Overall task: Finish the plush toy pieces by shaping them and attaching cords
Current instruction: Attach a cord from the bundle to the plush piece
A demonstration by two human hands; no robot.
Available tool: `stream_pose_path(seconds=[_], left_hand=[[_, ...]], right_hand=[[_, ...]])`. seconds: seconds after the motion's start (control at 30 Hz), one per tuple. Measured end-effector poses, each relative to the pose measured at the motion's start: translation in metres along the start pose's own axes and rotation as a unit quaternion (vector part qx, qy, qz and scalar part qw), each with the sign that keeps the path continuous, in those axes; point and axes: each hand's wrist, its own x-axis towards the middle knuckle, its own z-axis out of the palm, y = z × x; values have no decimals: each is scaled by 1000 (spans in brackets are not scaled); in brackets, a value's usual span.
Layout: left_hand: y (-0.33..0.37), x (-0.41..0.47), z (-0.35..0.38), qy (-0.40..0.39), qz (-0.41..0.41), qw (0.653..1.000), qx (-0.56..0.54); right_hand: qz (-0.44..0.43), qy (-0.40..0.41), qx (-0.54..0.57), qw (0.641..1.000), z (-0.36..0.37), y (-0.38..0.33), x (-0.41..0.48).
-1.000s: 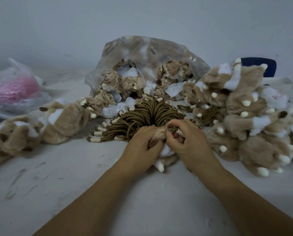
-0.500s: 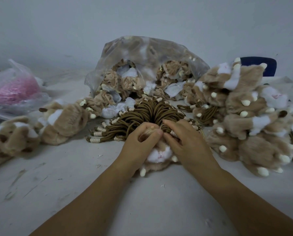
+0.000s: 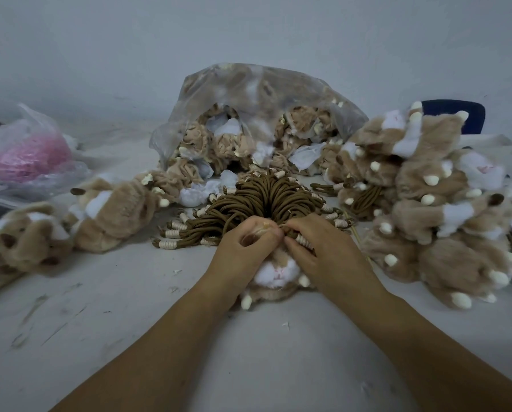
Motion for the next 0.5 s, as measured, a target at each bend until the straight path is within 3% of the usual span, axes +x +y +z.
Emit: stream_pose_path(seconds=[0.23,0.5], left_hand=[[0,1,0,8,11,1000,0],[-1,0,-2,-17,4,1000,-1]], right_hand=[[44,27,15,999,-1,-4,-4],[32,15,-5,999,0,-3,-2]])
